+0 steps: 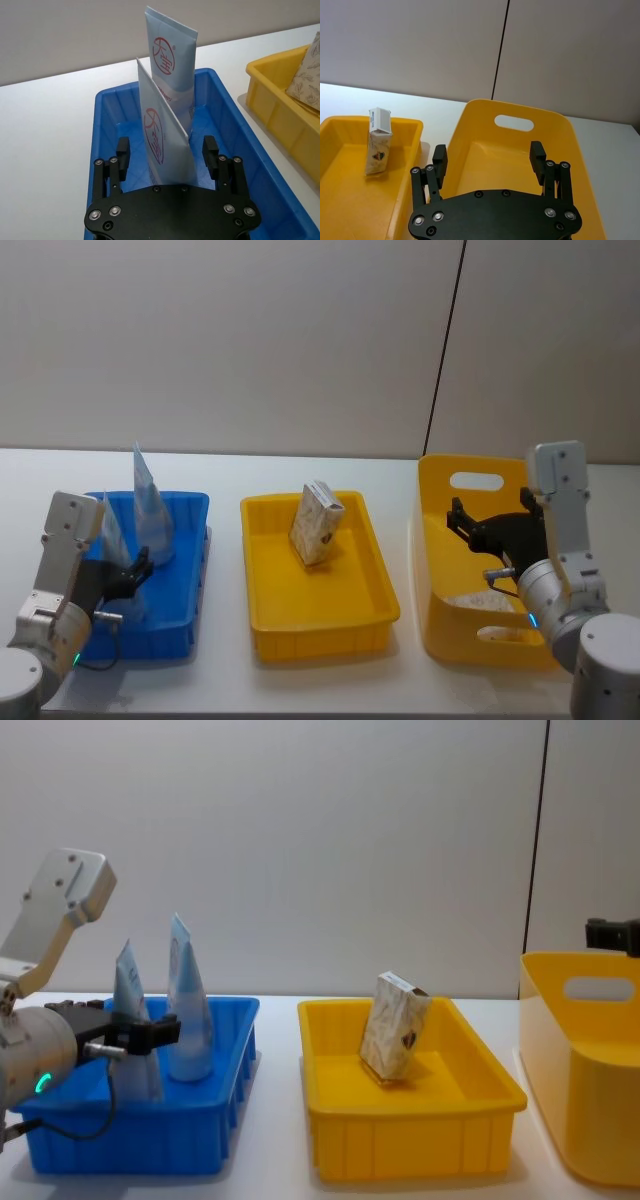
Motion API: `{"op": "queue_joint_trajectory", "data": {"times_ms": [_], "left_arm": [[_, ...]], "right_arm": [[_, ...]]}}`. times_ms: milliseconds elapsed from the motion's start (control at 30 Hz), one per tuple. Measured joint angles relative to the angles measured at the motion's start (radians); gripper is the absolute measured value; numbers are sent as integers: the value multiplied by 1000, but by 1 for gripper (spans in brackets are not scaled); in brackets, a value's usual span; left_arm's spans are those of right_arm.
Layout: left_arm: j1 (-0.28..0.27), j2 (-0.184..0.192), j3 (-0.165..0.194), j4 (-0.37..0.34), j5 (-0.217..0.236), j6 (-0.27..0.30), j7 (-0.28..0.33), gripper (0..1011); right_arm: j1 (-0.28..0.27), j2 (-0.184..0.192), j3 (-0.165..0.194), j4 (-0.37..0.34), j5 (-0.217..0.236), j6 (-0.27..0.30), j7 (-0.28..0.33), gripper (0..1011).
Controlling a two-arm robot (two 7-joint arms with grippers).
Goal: Bimanual collaborative sorting of washing and personal care products
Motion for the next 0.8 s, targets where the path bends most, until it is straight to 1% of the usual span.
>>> {"op": "queue_joint_trajectory", "data": {"times_ms": [33, 67, 100, 233, 267, 300, 333, 467, 500, 533, 633, 800], "left_arm": [[-3, -2, 0, 7, 2, 0, -2, 873], [-5, -2, 0, 11, 2, 0, -2, 861], [-7, -3, -1, 16, 3, 0, -3, 810], [-15, -6, -2, 35, 8, -5, -8, 731], [-16, -7, -2, 37, 9, -6, -9, 674], [-16, -7, -3, 39, 10, -7, -10, 650], [-18, -8, -3, 43, 11, -10, -11, 588], [-21, -8, -4, 51, 16, -18, -16, 474], [-21, -8, -5, 52, 17, -19, -17, 474], [-22, -8, -5, 53, 17, -20, -18, 414], [-22, -8, -6, 55, 20, -26, -23, 369], [-22, -6, -10, 51, 24, -37, -30, 334]], "right_arm": [[0, 0, 0, 0, 0, 0, 0, 1003], [0, 0, 0, 0, 0, 0, 0, 1004], [0, 0, 0, 0, 0, 0, 0, 1004], [0, 0, 0, 0, 0, 0, 0, 1004], [0, 0, 0, 0, 0, 0, 0, 1004], [0, 0, 0, 0, 0, 0, 0, 1004], [0, 0, 0, 0, 0, 0, 0, 1004], [0, 0, 0, 0, 0, 0, 0, 1004], [0, 0, 0, 0, 0, 0, 0, 1004], [0, 0, 0, 0, 0, 0, 0, 1004], [0, 0, 0, 0, 0, 0, 0, 1004], [0, 0, 0, 0, 0, 0, 0, 1004]]}}
